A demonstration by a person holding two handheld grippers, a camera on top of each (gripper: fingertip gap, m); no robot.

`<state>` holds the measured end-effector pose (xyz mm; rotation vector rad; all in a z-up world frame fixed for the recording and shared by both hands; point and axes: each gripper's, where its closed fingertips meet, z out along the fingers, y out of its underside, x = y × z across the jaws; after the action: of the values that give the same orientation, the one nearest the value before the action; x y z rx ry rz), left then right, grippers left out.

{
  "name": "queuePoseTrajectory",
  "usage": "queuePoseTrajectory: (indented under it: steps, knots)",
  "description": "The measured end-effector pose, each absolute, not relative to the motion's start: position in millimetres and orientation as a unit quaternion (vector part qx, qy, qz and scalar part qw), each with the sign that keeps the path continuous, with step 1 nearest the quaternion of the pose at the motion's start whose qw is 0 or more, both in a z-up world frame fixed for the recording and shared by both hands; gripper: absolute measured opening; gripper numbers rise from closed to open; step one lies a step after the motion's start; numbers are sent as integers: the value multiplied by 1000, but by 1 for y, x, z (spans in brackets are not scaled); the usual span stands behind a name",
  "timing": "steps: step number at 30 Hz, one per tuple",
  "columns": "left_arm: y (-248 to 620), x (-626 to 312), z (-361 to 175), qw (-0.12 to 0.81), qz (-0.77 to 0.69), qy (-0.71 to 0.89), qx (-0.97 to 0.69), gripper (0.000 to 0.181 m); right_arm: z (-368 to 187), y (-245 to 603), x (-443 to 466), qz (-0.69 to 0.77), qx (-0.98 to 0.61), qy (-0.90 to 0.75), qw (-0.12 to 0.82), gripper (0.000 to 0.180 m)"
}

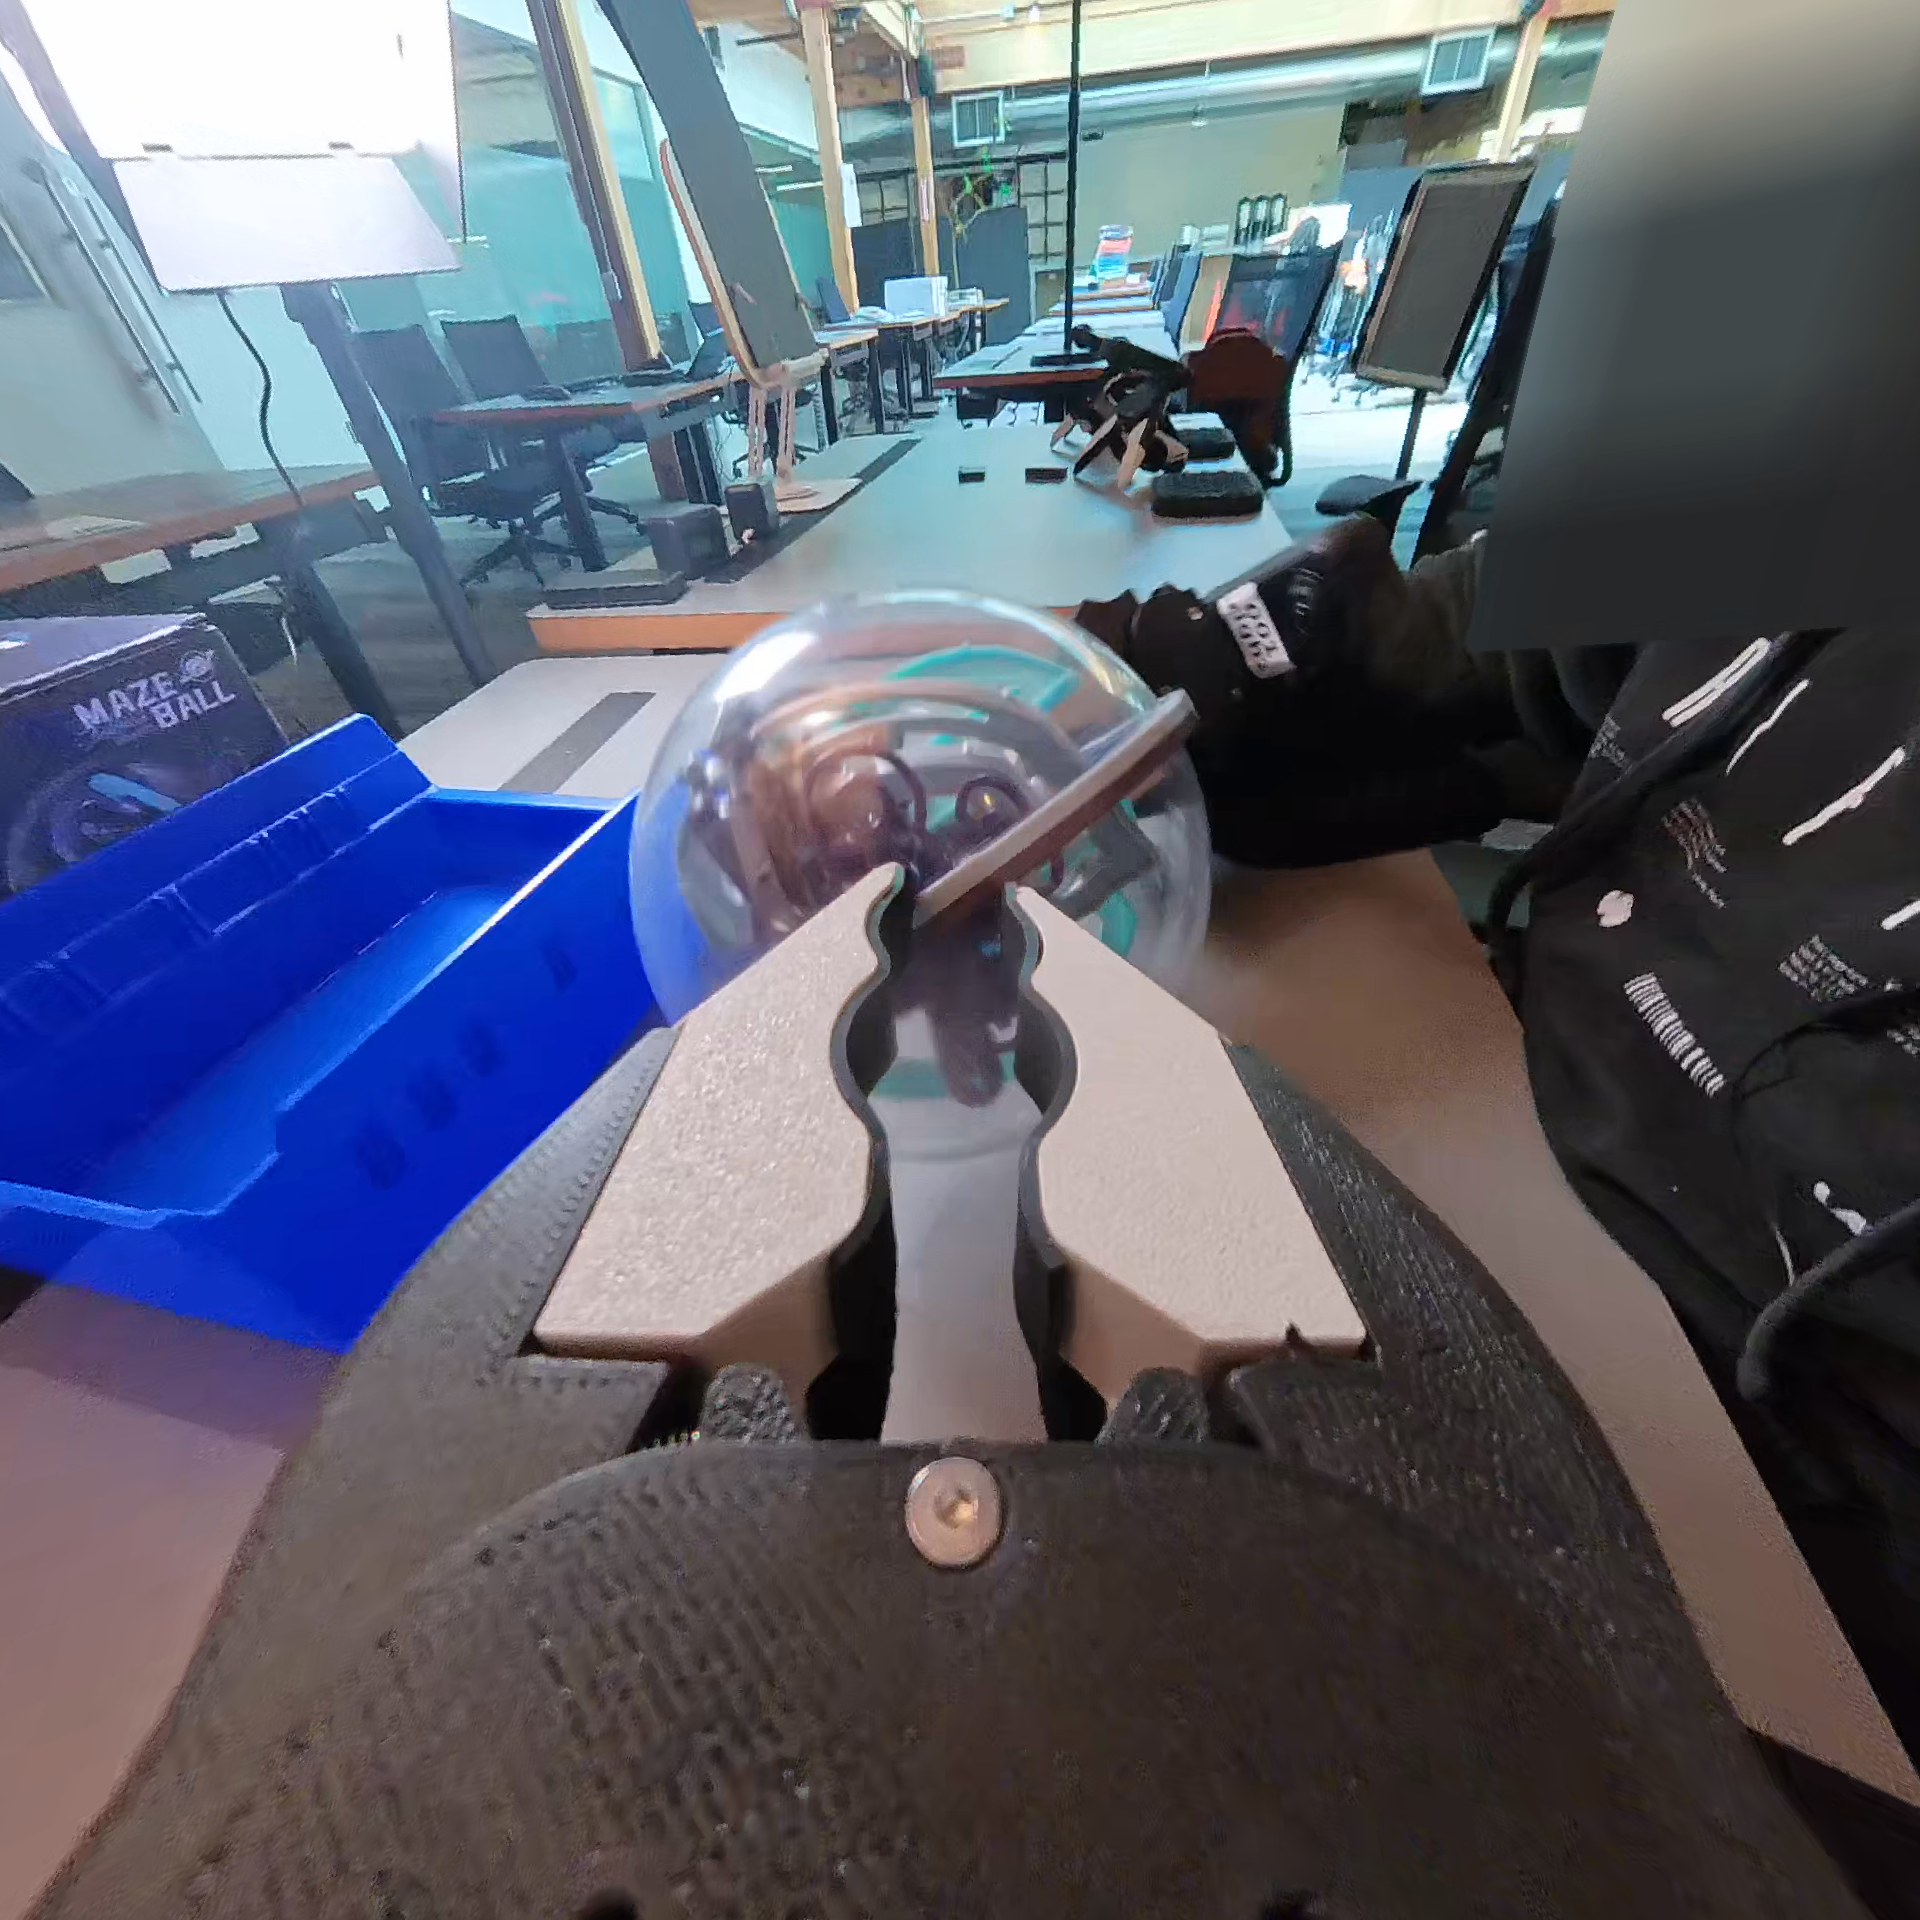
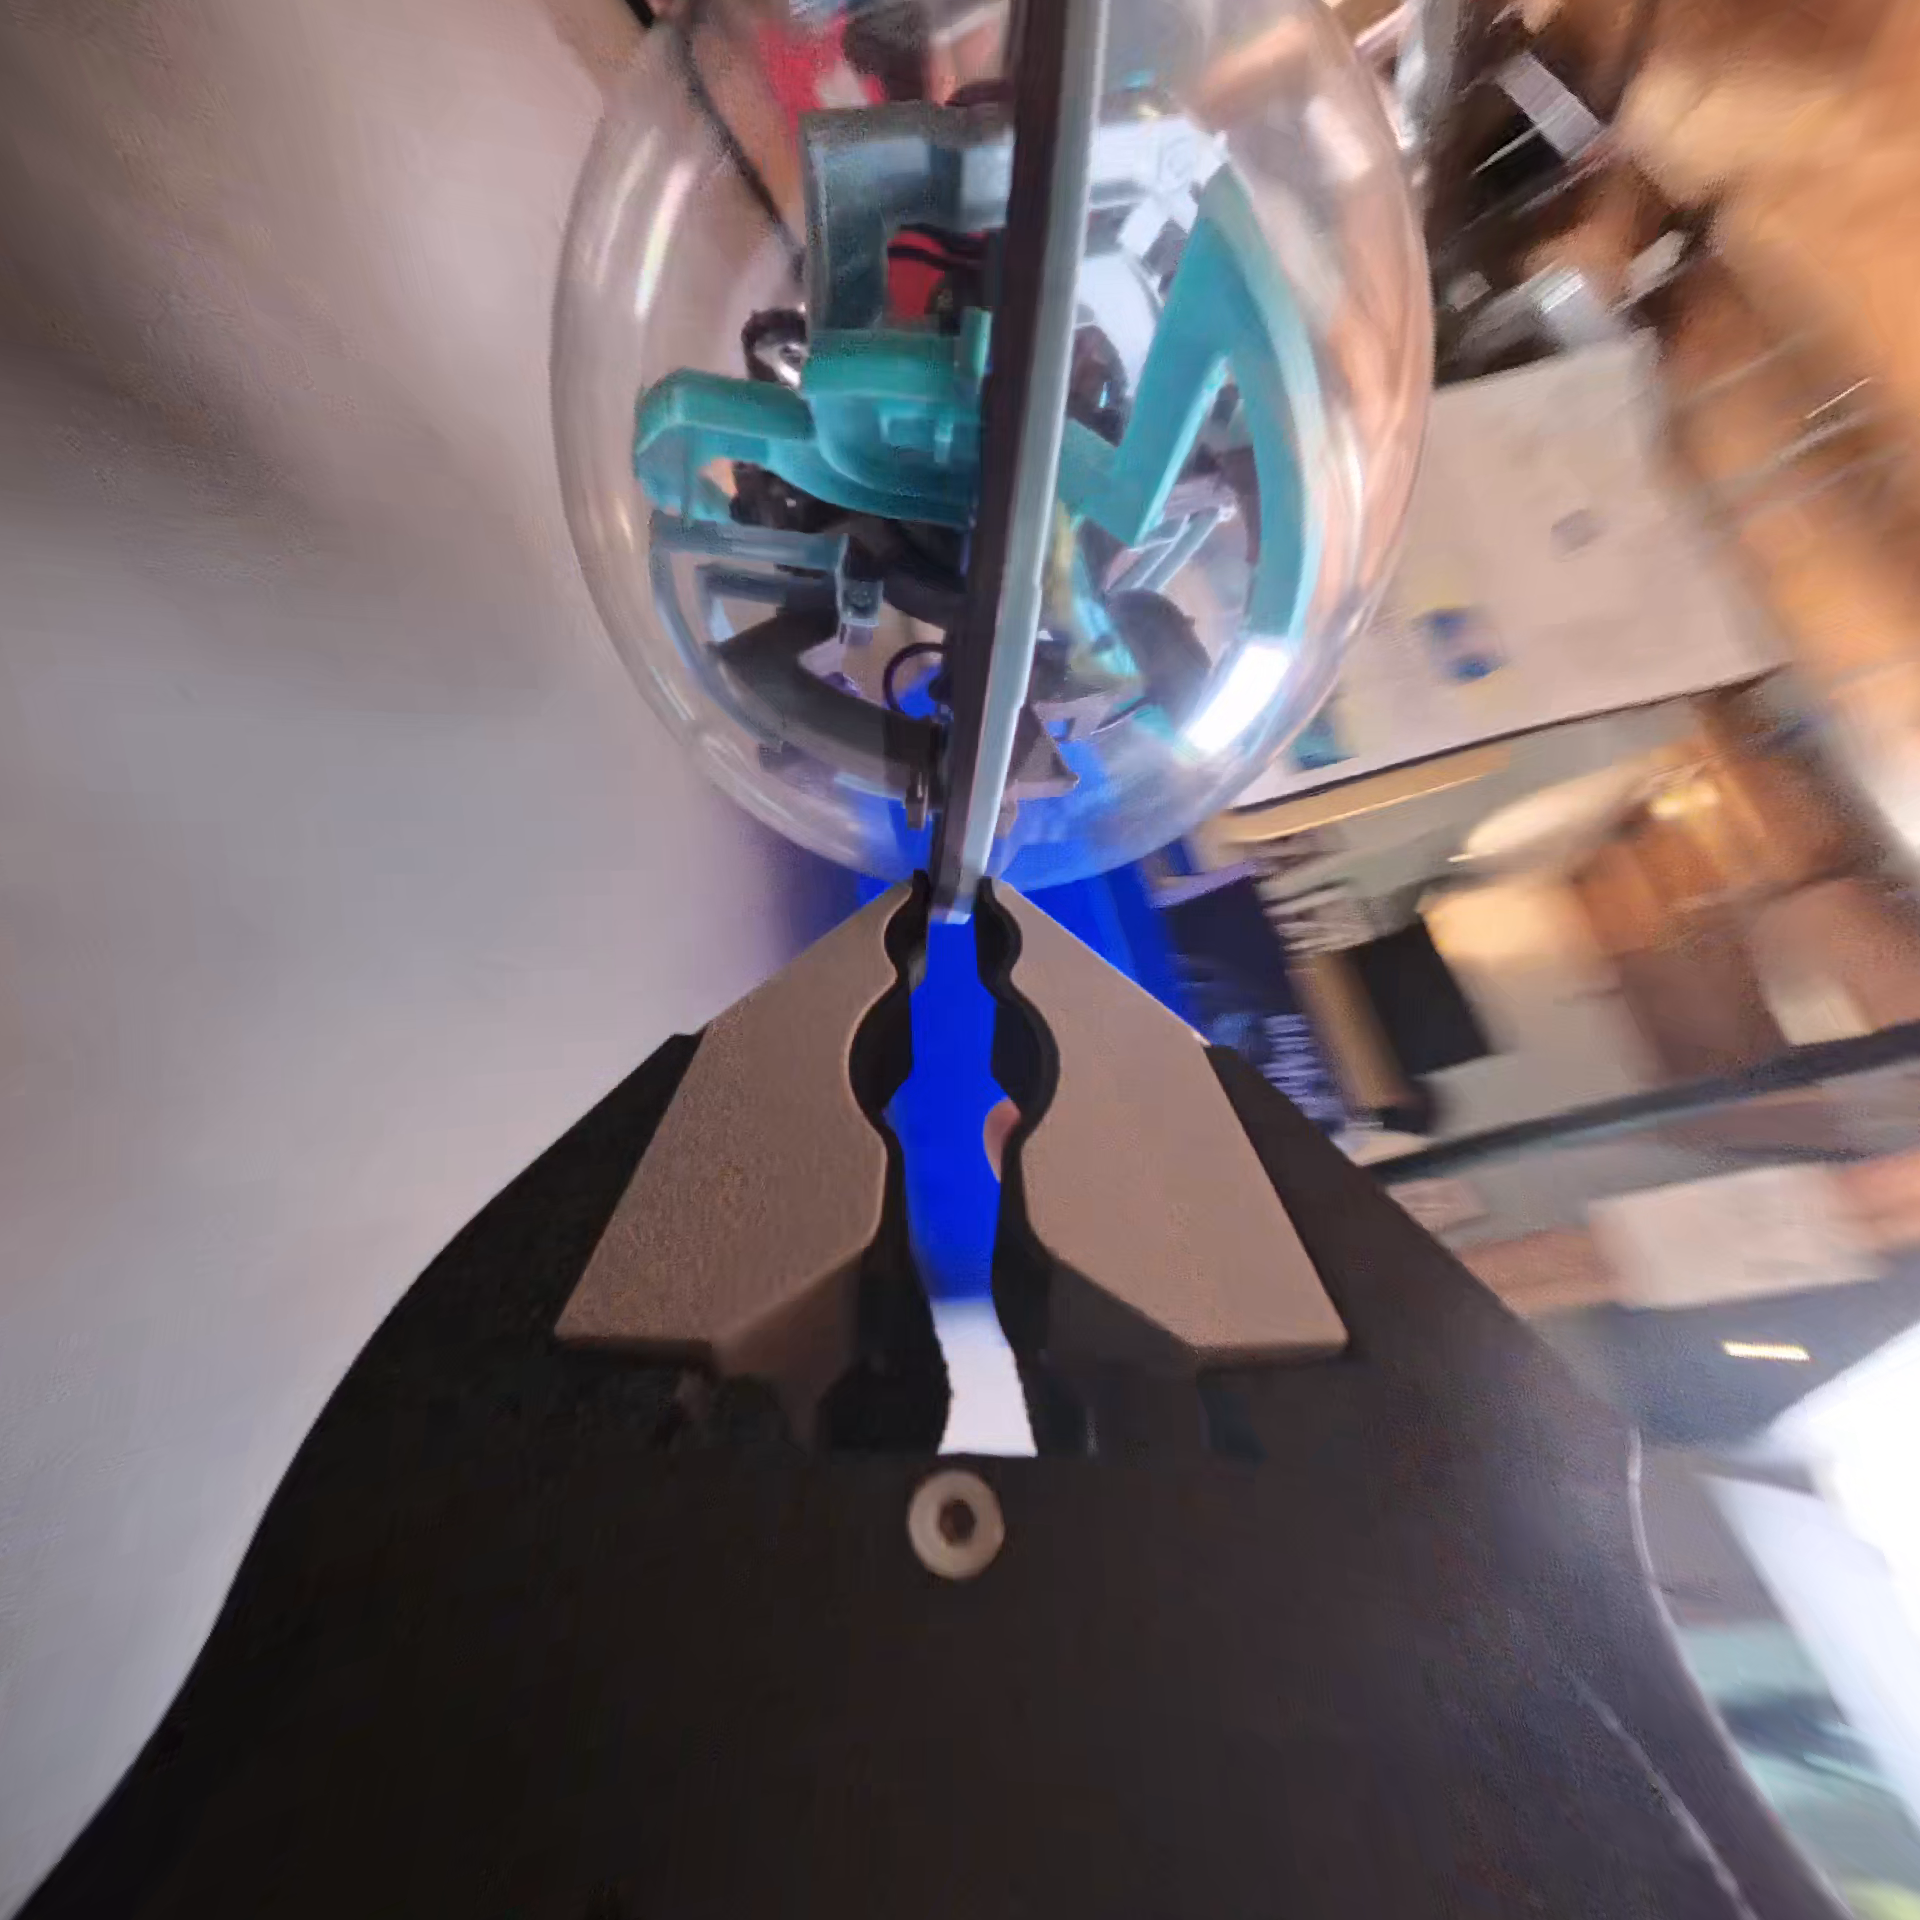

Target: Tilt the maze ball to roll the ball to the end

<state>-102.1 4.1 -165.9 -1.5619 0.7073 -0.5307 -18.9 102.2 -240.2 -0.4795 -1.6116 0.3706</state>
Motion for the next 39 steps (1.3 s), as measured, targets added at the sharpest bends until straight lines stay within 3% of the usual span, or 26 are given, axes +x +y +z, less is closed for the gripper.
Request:
queuePoseTrajectory:
  steps: [4,12,14,18,21,24,28,32,34,36,39]
  knots:
    - [-2,-97,-178,625,-218,317,-679,25,-225,106,-11,3,-98,-661,744,6]
    - [1,-103,-204,609,-272,244,-704,49,-214,83,-18,-27,-24,-669,742,7]
    - [4,-109,-207,599,-276,226,-717,66,-219,78,-15,-22,-14,-683,730,6]
    - [7,-107,-230,536,-355,171,-747,117,-236,74,-8,6,-34,-712,701,6]
    - [4,-92,-248,490,-408,163,-753,135,-258,85,-3,58,-111,-750,650,11]
    - [2,-81,-257,447,-459,143,-754,137,-280,94,12,159,-243,-790,540,49]
    - [0,-74,-249,428,-526,101,-728,130,-292,72,45,388,-425,-771,273,95]
    - [10,-60,-240,415,-563,65,-711,127,-275,70,41,521,-495,-674,175,98]
    - [13,-50,-240,411,-559,71,-716,129,-270,64,33,519,-476,-680,204,93]
    - [12,-47,-246,406,-537,88,-734,134,-259,49,31,513,-426,-704,245,78]
    - [-2,-51,-246,394,-549,91,-731,137,-259,43,34,517,-435,-704,217,89]
